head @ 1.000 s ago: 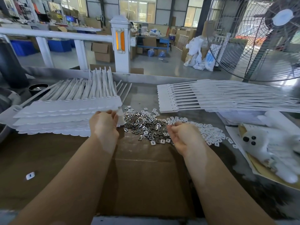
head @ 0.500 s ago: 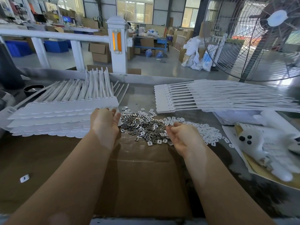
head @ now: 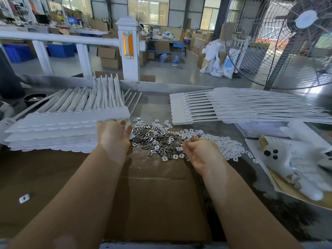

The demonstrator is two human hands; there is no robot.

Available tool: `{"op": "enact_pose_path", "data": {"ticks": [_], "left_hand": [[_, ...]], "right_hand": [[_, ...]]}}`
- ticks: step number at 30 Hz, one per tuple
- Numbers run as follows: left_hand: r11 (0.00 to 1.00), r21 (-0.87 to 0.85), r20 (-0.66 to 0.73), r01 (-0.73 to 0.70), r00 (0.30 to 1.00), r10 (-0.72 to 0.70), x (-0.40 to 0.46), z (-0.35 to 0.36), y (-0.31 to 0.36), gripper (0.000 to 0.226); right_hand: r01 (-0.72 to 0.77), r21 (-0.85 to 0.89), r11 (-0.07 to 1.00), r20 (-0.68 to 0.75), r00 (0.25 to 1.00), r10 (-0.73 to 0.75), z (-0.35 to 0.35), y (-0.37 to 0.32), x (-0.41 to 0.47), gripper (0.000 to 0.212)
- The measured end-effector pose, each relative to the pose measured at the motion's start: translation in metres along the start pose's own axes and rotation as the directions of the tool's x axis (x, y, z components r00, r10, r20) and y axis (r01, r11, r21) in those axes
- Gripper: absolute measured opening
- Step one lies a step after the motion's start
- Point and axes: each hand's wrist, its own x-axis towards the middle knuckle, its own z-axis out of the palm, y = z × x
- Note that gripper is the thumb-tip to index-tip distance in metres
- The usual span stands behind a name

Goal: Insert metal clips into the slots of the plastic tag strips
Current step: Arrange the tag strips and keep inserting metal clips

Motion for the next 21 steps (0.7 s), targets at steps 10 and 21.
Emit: {"op": "enact_pose_path", "data": {"ticks": [10, 21], "left_hand": [[0.996, 0.035, -0.005, 0.081, 0.997, -0.081, 0.007, -0.005, 0.012, 0.038], [0.307, 0.81, 0.302, -0.5, 0.803, 0.513, 0.018, -0.004, -0.002, 0.03]], "right_hand": [[-0.01, -0.024, 1.0, -0.008, 1.0, 0.01, 0.002, 0.0, 0.001, 0.034], [0.024, -0.076, 0.997, -0.017, 1.0, -0.025, 0.002, -0.001, 0.004, 0.034]]}}
